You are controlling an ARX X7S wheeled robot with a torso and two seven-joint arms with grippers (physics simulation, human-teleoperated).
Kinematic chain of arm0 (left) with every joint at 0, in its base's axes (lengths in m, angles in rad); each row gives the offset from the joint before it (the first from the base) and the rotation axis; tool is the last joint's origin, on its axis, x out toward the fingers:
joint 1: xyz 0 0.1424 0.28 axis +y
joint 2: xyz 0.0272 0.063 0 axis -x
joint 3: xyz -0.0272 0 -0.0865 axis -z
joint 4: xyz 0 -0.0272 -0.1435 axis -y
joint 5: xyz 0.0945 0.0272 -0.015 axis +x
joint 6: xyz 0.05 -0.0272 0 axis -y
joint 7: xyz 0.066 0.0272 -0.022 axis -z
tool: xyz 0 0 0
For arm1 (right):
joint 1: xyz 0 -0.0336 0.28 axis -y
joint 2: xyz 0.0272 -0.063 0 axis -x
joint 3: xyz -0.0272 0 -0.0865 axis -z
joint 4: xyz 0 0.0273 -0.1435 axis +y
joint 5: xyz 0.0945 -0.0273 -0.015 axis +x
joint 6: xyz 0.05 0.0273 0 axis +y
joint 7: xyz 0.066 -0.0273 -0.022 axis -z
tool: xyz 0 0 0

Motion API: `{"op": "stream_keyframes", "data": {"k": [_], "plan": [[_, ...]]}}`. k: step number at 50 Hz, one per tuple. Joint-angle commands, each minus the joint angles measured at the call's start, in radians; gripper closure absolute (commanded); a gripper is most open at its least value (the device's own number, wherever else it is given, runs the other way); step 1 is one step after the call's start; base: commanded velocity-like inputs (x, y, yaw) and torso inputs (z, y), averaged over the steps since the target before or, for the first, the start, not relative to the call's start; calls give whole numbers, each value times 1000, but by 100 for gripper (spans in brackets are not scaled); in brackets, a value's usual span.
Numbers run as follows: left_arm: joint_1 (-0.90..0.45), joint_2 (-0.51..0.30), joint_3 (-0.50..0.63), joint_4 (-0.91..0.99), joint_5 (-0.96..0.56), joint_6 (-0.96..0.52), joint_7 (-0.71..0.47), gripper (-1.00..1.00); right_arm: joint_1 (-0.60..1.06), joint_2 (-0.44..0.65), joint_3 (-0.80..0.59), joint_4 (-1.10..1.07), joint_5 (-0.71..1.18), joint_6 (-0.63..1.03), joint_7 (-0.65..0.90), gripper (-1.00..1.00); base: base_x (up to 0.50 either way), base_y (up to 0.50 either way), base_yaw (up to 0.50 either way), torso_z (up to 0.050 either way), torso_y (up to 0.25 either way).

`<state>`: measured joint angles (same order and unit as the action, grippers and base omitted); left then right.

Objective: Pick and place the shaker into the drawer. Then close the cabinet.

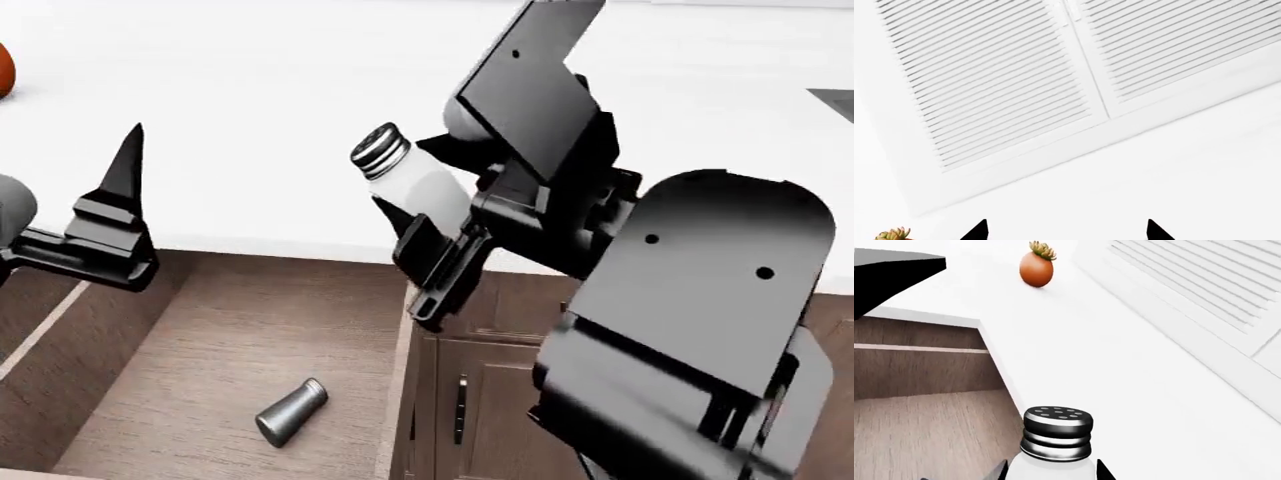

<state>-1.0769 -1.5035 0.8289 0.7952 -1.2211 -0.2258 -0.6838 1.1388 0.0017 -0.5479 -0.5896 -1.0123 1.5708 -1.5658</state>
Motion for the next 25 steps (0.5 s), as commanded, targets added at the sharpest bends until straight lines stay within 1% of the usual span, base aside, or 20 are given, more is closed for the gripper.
{"op": "stream_keyframes", "data": {"k": [1,6,15,20,25], "plan": [[1,-67,-30,67,-56,56,-67,-100,180,0,-123,174,311,-13,98,100,0,0,0,0,0],[25,-67,-9,68,-37,85,-90,-100,177,14,-153,377,447,-343,205,100,0,0,0,0,0],[22,-67,-17,42,-51,95,-95,-100,215,41,-311,665,530,-805,353,100,0,0,0,0,0],[10,-67,-32,34,-72,78,-101,-100,209,9,-337,776,579,-932,428,100,0,0,0,0,0],[23,-67,-22,38,-59,81,-113,-100,212,1,-420,812,720,-956,531,100,0,0,0,0,0]]}}
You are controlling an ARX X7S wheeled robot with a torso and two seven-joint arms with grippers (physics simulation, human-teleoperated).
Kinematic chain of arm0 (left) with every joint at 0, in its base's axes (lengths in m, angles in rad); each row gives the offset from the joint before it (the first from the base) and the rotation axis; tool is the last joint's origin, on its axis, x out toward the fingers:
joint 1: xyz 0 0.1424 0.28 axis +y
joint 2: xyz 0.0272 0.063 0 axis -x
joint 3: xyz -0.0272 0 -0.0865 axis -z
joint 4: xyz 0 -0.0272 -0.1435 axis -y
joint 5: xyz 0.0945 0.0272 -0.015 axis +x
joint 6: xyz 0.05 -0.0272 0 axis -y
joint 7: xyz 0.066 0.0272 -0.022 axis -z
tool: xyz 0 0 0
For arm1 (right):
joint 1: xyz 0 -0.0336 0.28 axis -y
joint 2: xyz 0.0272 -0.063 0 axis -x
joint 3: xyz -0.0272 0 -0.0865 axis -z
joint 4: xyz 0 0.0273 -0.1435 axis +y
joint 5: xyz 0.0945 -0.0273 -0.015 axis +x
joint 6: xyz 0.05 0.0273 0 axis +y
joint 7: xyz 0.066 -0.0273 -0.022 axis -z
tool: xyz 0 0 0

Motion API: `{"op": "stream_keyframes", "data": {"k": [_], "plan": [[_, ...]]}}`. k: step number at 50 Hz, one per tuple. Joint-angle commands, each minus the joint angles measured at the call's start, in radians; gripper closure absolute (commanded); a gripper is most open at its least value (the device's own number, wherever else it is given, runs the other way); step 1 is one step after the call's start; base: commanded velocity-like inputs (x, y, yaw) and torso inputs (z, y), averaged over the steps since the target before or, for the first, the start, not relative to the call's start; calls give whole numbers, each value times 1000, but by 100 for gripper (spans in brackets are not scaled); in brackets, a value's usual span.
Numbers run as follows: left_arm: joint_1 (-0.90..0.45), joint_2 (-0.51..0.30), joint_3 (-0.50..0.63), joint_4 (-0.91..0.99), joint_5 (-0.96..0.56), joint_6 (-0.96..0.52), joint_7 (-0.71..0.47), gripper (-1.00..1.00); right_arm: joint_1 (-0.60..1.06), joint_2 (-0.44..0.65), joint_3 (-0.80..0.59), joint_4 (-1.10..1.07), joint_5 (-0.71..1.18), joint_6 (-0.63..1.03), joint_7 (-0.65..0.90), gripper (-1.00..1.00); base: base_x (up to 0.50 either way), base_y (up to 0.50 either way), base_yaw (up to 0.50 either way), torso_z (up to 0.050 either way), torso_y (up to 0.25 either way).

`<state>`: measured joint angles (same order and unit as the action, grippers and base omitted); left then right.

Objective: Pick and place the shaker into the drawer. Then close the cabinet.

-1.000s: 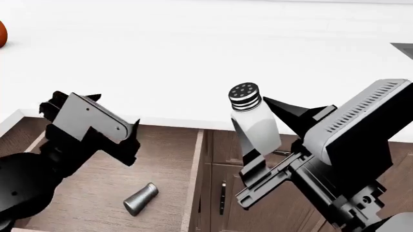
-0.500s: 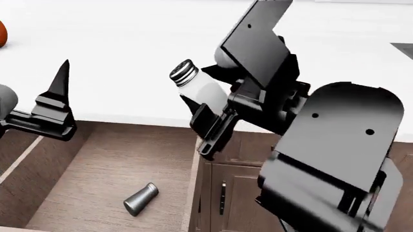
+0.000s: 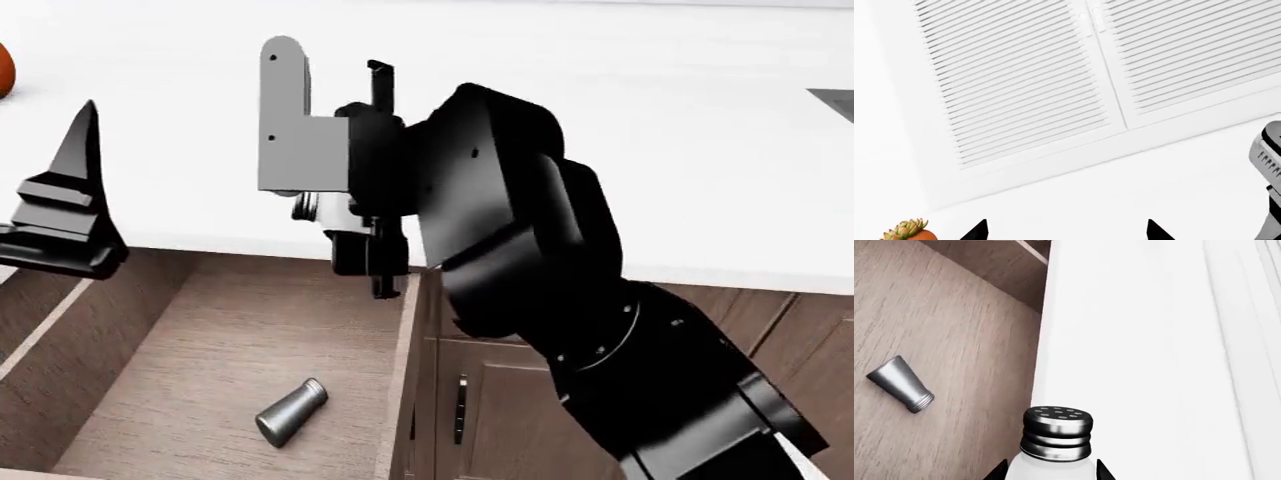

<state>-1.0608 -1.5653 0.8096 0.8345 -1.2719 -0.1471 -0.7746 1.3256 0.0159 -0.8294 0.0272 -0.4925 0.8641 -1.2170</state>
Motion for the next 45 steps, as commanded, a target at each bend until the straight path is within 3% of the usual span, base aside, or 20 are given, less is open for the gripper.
{"op": "stream_keyframes", "data": {"k": [1,12,35,45], "plan": [[7,-5,-3,-2,-10,1,-24,-100,28,-14,-159,198,232,-253,203,100,0,0,0,0,0],[57,-5,41,-1,55,35,-41,-100,70,-12,-283,142,531,-192,343,100,0,0,0,0,1],[94,-5,66,-8,97,65,-59,-100,-11,-14,-519,107,798,-155,498,100,0,0,0,0,0],[102,-5,69,-17,104,73,-59,-100,26,-6,-595,84,852,-133,455,100,0,0,0,0,0]]}}
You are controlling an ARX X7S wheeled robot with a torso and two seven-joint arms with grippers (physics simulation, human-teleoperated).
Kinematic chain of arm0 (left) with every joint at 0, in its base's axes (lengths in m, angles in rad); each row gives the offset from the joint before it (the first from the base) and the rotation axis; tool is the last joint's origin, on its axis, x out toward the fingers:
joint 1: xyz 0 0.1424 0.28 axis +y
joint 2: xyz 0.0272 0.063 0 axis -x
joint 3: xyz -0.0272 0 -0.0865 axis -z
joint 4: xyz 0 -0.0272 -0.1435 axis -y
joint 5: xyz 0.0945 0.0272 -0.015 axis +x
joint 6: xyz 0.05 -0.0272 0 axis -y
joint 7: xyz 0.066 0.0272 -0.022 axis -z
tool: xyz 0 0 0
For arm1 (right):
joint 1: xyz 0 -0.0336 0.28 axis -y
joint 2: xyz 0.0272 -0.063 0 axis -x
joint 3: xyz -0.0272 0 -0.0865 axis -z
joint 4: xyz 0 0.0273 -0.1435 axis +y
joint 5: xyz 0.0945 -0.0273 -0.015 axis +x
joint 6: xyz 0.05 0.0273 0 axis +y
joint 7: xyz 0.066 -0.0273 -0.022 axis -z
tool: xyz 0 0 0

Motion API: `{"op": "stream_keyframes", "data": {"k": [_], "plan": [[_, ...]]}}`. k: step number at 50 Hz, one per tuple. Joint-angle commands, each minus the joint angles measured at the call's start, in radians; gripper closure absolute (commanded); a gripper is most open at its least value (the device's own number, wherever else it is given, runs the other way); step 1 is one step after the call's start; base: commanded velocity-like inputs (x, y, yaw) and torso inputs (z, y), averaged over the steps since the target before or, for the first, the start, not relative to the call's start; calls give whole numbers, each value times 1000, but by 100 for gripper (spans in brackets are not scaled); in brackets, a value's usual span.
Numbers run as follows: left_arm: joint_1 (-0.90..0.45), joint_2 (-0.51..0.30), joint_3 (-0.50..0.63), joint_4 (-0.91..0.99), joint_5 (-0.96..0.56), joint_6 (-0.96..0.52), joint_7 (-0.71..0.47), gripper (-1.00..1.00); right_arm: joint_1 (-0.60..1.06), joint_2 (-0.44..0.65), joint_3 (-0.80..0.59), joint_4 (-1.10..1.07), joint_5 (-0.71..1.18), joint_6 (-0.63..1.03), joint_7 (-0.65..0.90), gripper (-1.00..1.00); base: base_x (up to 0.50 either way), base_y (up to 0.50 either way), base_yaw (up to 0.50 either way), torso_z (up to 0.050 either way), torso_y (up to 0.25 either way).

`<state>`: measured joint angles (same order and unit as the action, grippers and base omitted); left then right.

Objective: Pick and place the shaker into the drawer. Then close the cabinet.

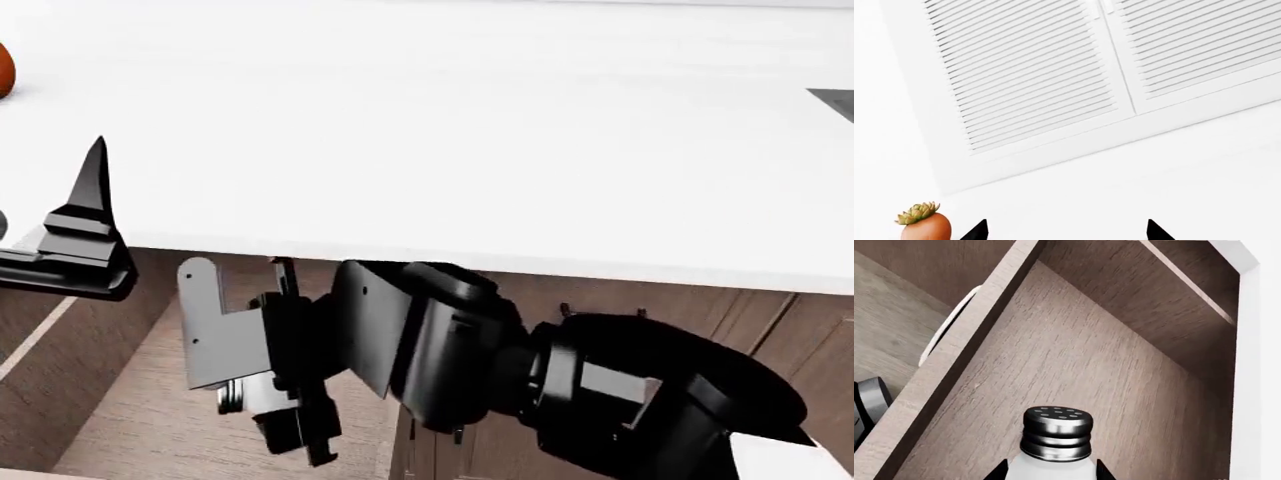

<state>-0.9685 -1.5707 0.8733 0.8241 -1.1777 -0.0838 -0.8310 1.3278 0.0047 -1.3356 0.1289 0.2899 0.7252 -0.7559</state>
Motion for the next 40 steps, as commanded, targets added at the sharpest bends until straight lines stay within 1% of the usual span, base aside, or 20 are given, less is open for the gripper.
{"op": "stream_keyframes", "data": {"k": [1,18,19,24,29,31,33,35,40], "plan": [[9,0,3,-7,9,8,-2,-100,26,5,-92,-17,71,6,-9,100,0,0,0,0,0],[44,0,30,-15,52,39,-15,-100,30,-3,-148,42,93,9,10,100,0,0,0,0,1],[44,0,30,-14,53,38,-16,-100,32,-3,-151,43,97,12,14,-100,0,0,0,0,0],[40,0,23,-4,49,26,-21,-100,47,-2,-156,45,116,23,33,-100,0,0,0,0,0],[27,0,8,12,34,4,-26,-100,69,3,-127,38,128,39,61,-100,0,0,0,0,0],[-2,0,-22,75,-1,-23,-9,-100,179,171,173,-261,260,241,244,-100,0,0,0,0,0],[-6,0,-27,99,-4,-25,1,-100,209,218,471,-356,307,322,421,-100,0,0,0,0,0],[-3,0,-25,107,0,-21,5,-100,227,235,565,-377,305,336,492,-100,0,0,0,0,0],[13,0,-12,114,22,-7,9,-100,251,255,629,-380,282,324,550,-100,0,0,0,0,0]]}}
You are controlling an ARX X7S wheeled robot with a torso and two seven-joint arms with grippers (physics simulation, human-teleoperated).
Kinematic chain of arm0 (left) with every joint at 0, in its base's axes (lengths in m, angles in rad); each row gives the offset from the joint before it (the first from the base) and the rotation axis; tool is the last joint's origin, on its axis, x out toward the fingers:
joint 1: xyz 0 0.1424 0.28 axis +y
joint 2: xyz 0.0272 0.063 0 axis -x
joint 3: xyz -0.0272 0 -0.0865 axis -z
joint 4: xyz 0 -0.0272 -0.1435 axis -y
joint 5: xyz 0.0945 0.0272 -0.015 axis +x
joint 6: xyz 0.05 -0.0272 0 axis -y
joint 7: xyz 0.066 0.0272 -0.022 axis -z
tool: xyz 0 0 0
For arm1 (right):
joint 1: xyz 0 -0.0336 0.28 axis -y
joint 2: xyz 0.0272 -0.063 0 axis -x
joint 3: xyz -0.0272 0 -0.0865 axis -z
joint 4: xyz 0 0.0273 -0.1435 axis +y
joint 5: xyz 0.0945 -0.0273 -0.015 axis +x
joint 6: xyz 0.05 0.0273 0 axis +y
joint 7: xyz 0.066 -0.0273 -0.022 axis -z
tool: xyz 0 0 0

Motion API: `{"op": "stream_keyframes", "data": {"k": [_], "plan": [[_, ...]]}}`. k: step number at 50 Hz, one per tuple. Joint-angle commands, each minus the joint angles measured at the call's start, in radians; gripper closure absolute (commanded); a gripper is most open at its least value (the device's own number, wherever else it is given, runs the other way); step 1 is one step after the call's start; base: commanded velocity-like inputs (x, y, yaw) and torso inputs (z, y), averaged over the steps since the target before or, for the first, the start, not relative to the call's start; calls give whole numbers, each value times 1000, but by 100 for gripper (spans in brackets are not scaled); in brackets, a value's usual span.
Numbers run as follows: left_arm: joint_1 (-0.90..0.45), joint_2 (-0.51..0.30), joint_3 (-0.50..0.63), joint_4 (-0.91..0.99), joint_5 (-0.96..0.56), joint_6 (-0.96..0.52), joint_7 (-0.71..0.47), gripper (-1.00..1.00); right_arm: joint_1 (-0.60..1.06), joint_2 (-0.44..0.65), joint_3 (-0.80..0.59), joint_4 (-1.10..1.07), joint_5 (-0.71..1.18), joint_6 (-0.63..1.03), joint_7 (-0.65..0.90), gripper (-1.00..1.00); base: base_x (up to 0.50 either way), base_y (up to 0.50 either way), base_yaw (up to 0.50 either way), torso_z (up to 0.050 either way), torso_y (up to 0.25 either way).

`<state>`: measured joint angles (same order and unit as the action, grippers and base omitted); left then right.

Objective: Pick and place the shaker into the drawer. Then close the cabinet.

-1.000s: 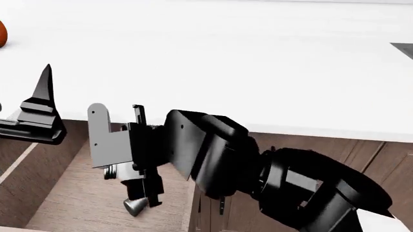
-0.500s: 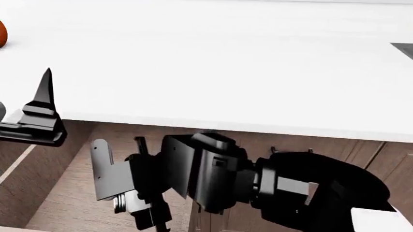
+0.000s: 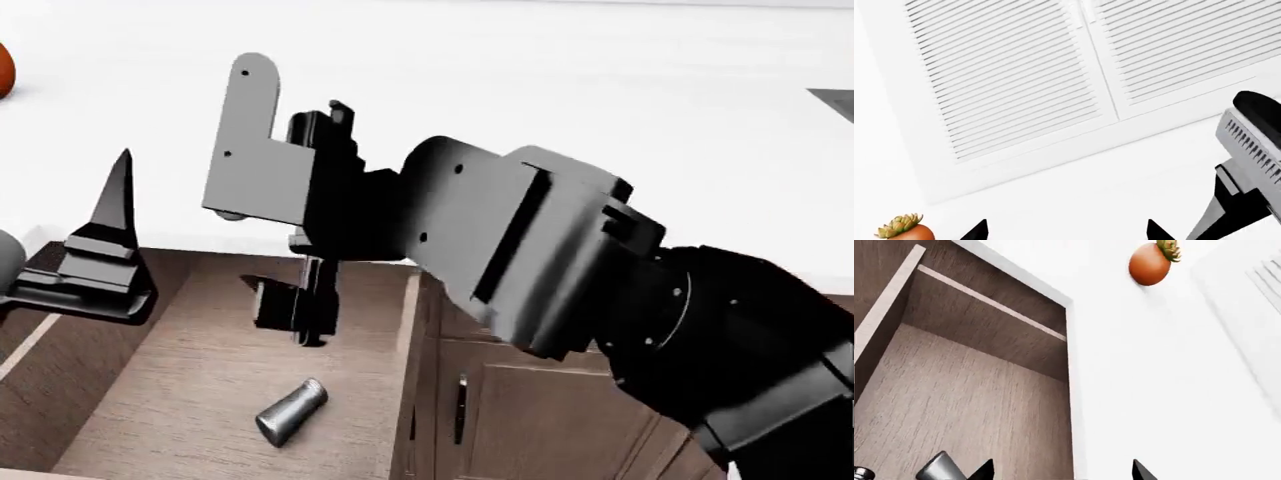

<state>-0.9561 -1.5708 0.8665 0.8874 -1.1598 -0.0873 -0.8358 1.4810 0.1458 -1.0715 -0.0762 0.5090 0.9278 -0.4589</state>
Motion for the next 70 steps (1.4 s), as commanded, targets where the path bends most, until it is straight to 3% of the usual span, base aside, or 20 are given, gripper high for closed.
{"op": "stream_keyframes", "data": {"k": [1,12,21,26,29,54,70], "plan": [[3,0,-3,49,9,0,15,-100,100,118,370,-180,61,124,259,-100,0,0,0,0,0],[14,0,2,64,2,23,24,-100,58,177,519,-380,119,304,421,-100,0,0,0,0,0],[13,0,-4,100,0,17,19,-100,-46,124,855,-652,272,633,648,-100,0,0,0,0,0],[12,0,-7,118,7,6,14,-100,-109,131,1048,-664,641,638,997,-100,0,0,0,0,0],[10,0,-11,127,2,-2,12,-100,-123,139,1088,-698,710,626,1074,-100,0,0,0,0,0],[5,0,-29,151,-11,-19,10,-100,-142,189,1032,-715,784,566,1201,-100,-99,-4,-397,0,0],[24,0,-19,156,6,-3,3,-100,-179,176,1057,-690,873,515,1241,-100,-43,-318,0,0,0]]}}
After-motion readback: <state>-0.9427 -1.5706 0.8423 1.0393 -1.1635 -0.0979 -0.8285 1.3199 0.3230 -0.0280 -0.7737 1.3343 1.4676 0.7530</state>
